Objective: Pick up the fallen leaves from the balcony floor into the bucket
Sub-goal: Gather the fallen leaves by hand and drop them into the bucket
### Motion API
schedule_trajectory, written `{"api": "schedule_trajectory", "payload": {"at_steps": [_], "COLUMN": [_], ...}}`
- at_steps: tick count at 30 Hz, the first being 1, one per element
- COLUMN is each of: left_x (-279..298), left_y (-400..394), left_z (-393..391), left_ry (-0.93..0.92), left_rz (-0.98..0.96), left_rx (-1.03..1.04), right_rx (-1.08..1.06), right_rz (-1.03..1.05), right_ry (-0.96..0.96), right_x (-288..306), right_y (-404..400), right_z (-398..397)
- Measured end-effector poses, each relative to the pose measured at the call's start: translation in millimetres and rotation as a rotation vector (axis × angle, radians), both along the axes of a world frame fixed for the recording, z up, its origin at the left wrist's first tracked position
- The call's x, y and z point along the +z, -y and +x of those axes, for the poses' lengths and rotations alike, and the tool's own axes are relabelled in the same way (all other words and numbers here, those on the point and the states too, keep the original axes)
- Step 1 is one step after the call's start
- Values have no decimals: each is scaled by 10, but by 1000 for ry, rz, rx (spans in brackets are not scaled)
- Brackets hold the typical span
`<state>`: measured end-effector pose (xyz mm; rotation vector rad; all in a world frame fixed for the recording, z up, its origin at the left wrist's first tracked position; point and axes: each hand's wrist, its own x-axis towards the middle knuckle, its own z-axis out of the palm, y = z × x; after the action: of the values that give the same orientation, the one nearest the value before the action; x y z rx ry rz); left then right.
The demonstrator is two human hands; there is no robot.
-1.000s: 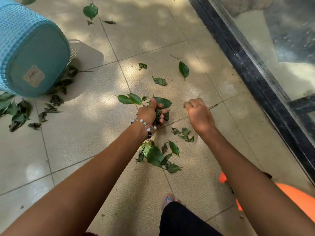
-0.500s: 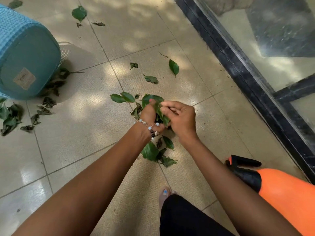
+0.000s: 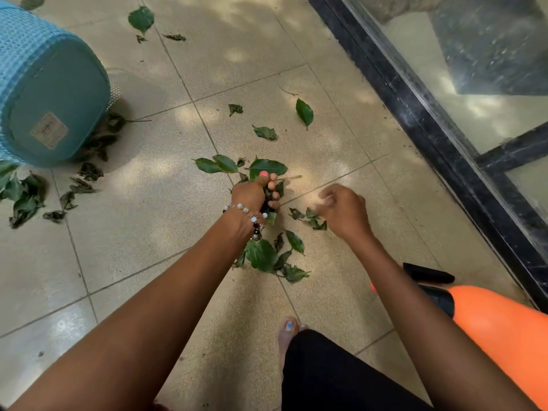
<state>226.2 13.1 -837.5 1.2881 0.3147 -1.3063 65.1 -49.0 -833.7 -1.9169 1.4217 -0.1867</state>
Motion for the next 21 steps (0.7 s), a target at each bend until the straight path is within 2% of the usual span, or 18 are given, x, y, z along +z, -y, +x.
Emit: {"api": "schedule_trajectory", "payload": {"at_steps": [1,3,9,11,16,18,21], "left_x": [5,16,65,70,44,28,-3], "left_y": [-12,-21,-76,-102,-178,-198,-215], "left_z": [20,50,139,169,219,216,175], "left_ry": [-2,12,-34,-40,-25,-6,44], "left_rz": [-21,-26,-47,-54,-20,3,13], "left_rx": [-6,-14,-85,-114,-154,-151,-158], "right_rx": [39,109,398,449,311,331,480], "right_rz": [56,67,-228,-266,-1,42,114], "right_ry": [-80,-108,-92,-55,60,19,-140], "right_x": [-80,-161,-249,-290,-116,-54,-37], "right_y": [-49,-169,-357,-388,-261,-267,-439], "right_z": [-19,18,259,266,177,120,100]}}
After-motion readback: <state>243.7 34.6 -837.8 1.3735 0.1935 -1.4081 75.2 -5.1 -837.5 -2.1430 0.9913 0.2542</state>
